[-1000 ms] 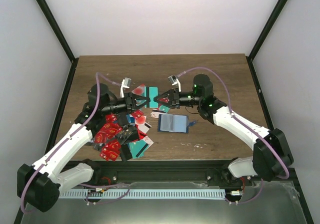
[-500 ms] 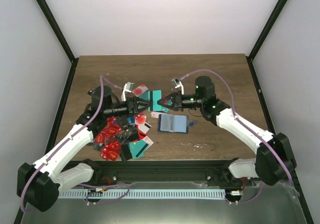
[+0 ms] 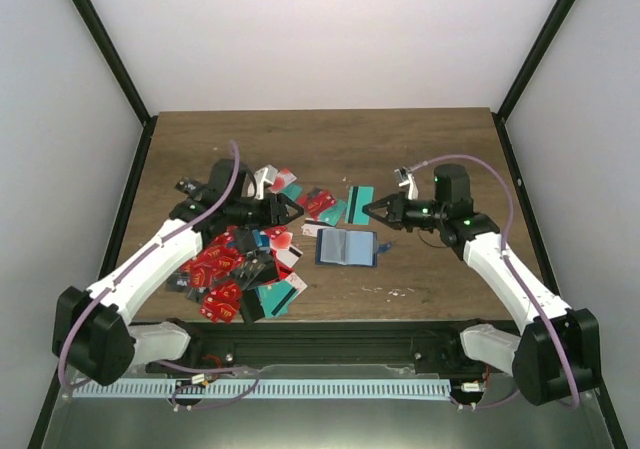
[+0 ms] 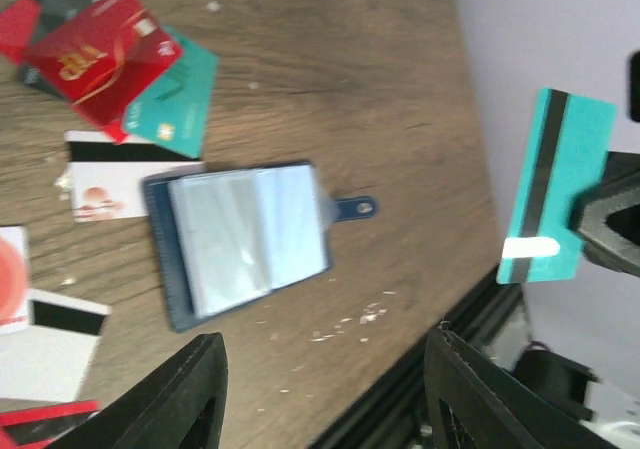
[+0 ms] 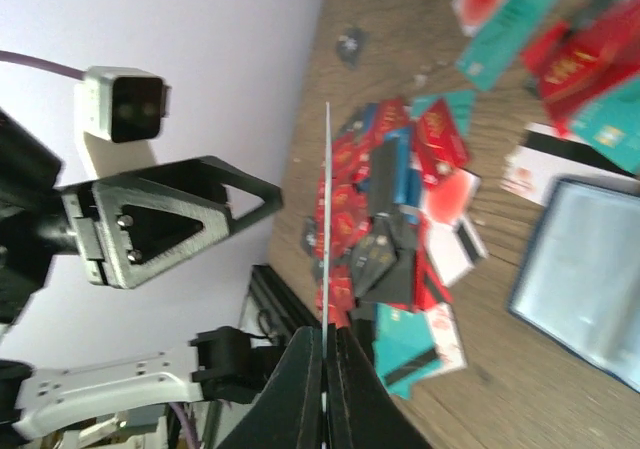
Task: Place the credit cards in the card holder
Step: Insert the credit card into the card holder.
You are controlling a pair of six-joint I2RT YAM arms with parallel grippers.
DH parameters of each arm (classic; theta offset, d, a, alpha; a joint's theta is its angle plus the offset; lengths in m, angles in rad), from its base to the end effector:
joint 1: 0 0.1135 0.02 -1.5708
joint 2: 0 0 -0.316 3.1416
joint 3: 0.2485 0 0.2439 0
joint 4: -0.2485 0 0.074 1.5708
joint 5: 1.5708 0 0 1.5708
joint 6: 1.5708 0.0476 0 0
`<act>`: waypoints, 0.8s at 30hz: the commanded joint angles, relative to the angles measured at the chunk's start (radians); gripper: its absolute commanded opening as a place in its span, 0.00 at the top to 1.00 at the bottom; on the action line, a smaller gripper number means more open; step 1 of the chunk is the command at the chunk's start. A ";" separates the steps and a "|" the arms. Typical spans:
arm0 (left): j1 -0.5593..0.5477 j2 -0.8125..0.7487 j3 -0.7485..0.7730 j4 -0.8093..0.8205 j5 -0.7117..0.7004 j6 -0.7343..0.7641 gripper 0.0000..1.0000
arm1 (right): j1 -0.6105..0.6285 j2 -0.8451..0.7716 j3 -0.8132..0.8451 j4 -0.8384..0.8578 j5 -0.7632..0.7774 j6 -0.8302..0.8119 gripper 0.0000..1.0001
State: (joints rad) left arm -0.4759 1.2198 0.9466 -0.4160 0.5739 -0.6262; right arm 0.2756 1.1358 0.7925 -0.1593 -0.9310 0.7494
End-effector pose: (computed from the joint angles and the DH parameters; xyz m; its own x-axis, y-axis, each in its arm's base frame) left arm 0.2043 -0.1344 0.3317 -0.9018 -0.0889 -0.4230 0.2822 0.6200 -0.7320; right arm 0.2007 0.0964 0.3276 -0.9108 0.1651 -0.3783 -0.2984 0.3698 0.8799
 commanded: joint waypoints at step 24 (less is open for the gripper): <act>-0.002 0.538 0.234 -0.200 -0.124 0.285 0.65 | 0.026 0.245 -0.071 -0.164 0.181 -0.202 0.99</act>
State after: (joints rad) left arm -0.4759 1.7134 1.1381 -0.5892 0.4255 -0.3901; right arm 0.2729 1.3293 0.6750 -0.3634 -0.7807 0.5537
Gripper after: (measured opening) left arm 0.382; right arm 0.024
